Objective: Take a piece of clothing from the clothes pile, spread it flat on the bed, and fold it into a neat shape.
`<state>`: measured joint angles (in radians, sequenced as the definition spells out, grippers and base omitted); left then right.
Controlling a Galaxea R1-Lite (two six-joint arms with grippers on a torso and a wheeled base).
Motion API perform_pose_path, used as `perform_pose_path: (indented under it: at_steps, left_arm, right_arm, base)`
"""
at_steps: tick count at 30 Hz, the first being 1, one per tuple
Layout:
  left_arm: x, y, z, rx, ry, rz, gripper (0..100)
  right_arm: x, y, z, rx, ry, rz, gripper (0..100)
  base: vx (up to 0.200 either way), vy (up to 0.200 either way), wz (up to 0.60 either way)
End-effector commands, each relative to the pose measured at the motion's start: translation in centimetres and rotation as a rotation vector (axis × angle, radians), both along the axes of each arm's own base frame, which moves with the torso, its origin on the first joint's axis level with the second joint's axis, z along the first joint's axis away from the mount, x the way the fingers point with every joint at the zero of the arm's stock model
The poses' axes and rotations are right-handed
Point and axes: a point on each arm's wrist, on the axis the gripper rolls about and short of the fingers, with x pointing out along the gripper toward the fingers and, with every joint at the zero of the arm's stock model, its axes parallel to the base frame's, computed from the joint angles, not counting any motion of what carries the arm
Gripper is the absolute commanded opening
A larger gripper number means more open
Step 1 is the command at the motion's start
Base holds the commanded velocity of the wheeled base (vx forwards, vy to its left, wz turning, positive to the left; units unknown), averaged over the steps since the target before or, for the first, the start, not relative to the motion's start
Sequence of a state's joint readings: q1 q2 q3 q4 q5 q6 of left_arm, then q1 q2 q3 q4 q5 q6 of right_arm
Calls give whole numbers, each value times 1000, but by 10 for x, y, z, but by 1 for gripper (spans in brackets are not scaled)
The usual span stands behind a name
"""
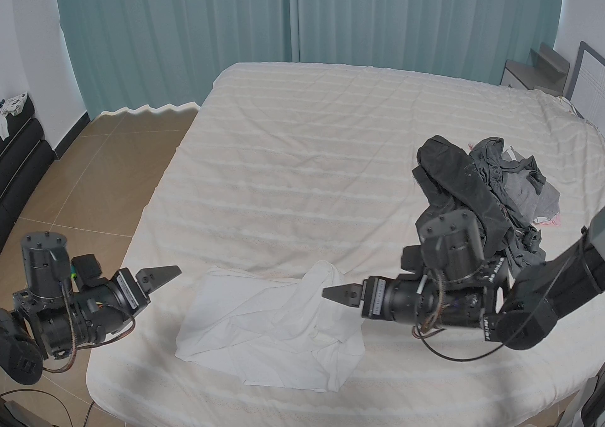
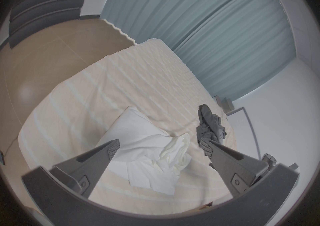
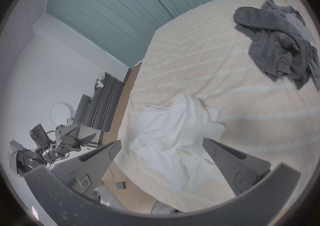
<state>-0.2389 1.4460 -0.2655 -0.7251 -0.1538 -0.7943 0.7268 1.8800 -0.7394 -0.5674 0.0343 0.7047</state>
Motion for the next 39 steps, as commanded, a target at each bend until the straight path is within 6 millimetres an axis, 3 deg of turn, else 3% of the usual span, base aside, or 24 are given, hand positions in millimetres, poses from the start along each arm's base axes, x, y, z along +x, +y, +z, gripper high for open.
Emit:
perform_pose_path:
  at_steps: [1,6,12,33,39]
  left_arm:
    - [-26,40,-1,-150,12,61,100]
    - [-22,40,-11,-144,70,65,100]
    - [-16,40,-16,-132,96,80,100]
    - [-24,36,-13,-84,13,71,100]
    - [-25,36,-15,-89,23,64,100]
  right_arm:
    - [13,86,-24,-129,68,117,100]
    - [11,106,-64,-227,55,85,100]
    - [16,114,-84,-273,-19,56,100]
    - [9,103,-62,-270,-56,12,100]
    - [9,102,-61,-268,-56,11,100]
  base:
    - [0,0,0]
    - [0,0,0]
    - [0,0,0]
    - [0,0,0]
    - [0,200,0]
